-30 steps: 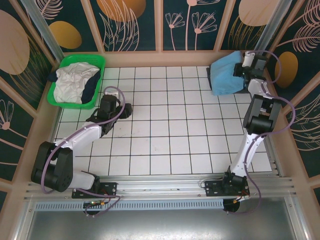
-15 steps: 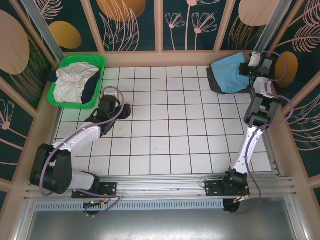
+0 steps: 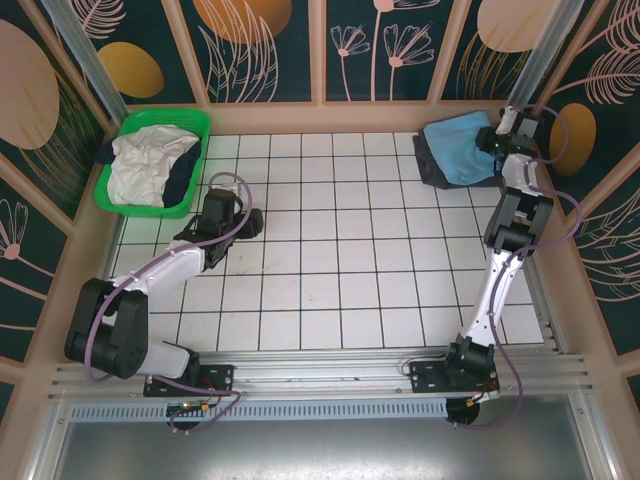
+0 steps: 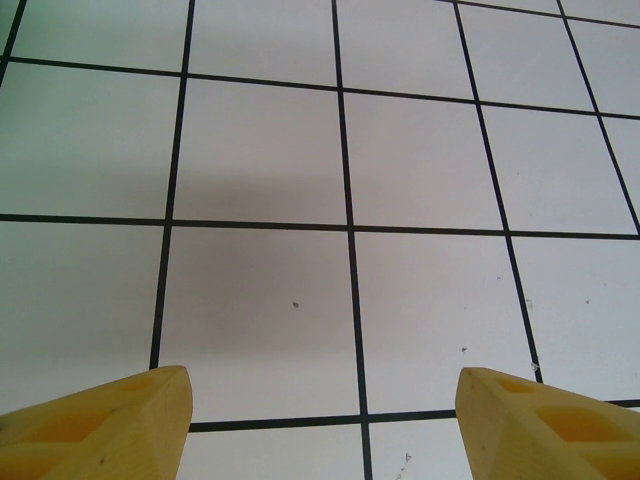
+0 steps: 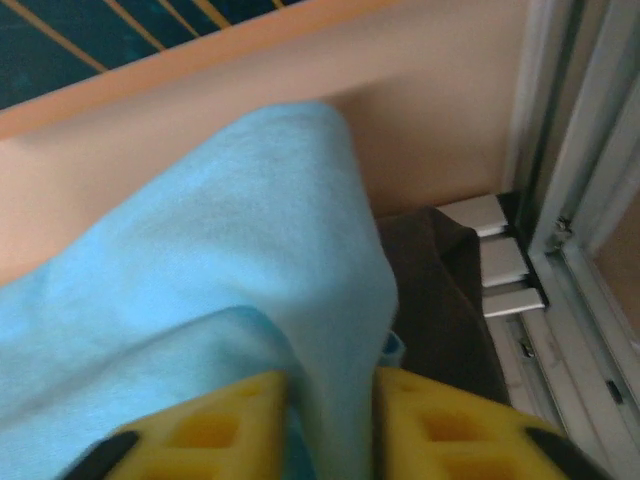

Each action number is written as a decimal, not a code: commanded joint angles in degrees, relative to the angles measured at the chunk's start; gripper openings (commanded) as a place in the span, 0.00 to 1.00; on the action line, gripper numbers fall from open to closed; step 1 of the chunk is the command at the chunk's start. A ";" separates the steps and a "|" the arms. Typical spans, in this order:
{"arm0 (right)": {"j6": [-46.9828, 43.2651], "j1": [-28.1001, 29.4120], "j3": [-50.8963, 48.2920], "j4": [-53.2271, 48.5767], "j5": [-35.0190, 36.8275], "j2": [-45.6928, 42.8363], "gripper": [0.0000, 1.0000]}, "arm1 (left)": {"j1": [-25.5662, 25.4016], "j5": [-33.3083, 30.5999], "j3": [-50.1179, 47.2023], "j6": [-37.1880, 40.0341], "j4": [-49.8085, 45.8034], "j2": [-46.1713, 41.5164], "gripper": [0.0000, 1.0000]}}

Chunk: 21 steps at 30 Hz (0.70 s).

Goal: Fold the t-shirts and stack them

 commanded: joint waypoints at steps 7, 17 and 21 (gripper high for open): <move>0.51 1.75 -12.63 1.67 9.06 -16.13 0.62 | 0.28 1.96 0.29 1.04 -0.45 -1.88 0.71; -17.86 9.52 -47.91 22.85 5.33 -32.64 0.68 | 0.21 5.24 -3.65 0.17 3.32 -5.33 0.72; -22.25 12.99 -50.42 20.06 11.63 -32.73 0.70 | 0.28 5.30 -5.14 1.24 3.82 -6.87 0.73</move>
